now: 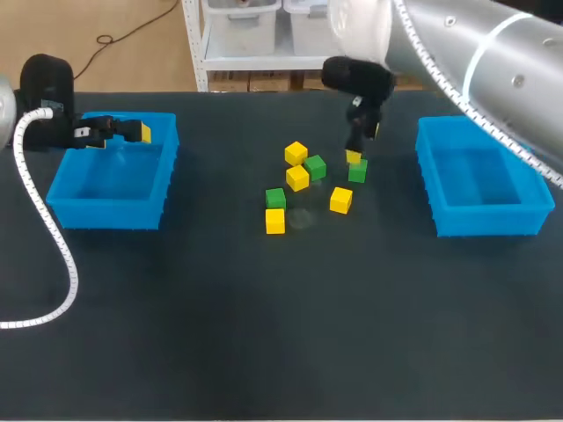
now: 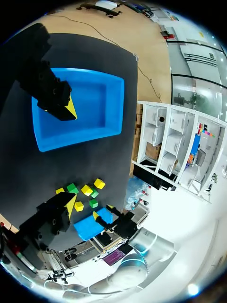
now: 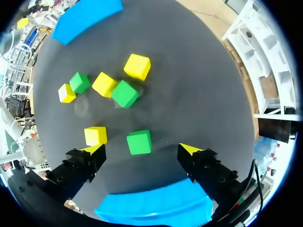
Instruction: Put the green cubes in the right bin and the yellow cubes in the left bin.
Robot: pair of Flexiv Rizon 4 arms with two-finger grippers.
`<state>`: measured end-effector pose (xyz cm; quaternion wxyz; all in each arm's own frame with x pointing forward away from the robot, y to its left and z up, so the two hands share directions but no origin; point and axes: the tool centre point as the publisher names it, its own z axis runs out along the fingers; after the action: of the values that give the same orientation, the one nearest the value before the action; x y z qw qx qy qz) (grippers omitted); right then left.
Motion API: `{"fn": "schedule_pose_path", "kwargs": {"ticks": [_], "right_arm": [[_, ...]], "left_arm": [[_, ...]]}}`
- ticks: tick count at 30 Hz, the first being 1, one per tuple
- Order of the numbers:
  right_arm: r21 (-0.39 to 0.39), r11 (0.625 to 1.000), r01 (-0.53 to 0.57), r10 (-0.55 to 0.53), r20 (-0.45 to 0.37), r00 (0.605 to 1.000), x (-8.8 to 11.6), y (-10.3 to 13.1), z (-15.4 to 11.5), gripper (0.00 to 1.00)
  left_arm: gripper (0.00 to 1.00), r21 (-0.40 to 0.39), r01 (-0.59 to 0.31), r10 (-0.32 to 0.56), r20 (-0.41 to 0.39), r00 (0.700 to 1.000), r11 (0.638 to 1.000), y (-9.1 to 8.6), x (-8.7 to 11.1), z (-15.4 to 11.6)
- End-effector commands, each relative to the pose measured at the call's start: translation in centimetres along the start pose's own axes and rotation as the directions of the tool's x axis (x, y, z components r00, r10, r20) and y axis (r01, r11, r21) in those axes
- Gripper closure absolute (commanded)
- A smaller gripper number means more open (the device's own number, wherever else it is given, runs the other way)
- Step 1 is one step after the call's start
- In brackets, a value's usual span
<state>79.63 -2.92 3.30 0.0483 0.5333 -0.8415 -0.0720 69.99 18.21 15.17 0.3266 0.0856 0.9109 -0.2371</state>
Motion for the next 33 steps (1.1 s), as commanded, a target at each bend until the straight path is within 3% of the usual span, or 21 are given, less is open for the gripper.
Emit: {"fn": "schedule_pose_path", "kwargs": {"ticks": [1, 8, 26, 27, 28, 29, 33], "right_arm": [[0.017, 1.000, -0.004, 0.004, -0.018, 1.000, 0.0, 0.5, 1.0, 0.00], [0.068, 0.998, -0.016, 0.019, -0.052, 0.998, 1.0, 1.4, 2.1, 0.00], [0.112, 0.993, -0.048, 0.058, -0.091, 0.994, 1.7, 1.5, 3.5, 0.00], [0.114, 0.992, -0.049, 0.060, -0.091, 0.994, 1.7, 1.5, 3.5, 0.54], [0.119, 0.992, -0.051, 0.062, -0.091, 0.994, 1.7, 1.5, 3.5, 0.63], [0.129, 0.990, -0.060, 0.073, -0.092, 0.993, 1.7, 1.5, 3.6, 0.98], [0.143, 0.987, -0.070, 0.083, -0.089, 0.993, 1.6, 1.4, 3.5, 1.00]], "left_arm": [[0.00, 0.011, -0.002, 0.002, 0.007, 1.000, 1.000, 0.2, 0.1, 0.0], [0.00, 0.011, -0.002, 0.002, 0.007, 1.000, 1.000, 0.2, 0.1, 0.0], [0.00, 0.011, -0.002, 0.002, 0.007, 1.000, 1.000, 0.2, 0.1, 0.0], [0.00, 0.011, -0.002, 0.002, 0.007, 1.000, 1.000, 0.2, 0.1, 0.0], [0.00, 0.011, -0.002, 0.002, 0.007, 1.000, 1.000, 0.2, 0.1, 0.0], [0.00, 0.011, -0.002, 0.002, 0.007, 1.000, 1.000, 0.2, 0.1, 0.0], [0.00, 0.011, -0.002, 0.002, 0.007, 1.000, 1.000, 0.2, 0.1, 0.0]]}}
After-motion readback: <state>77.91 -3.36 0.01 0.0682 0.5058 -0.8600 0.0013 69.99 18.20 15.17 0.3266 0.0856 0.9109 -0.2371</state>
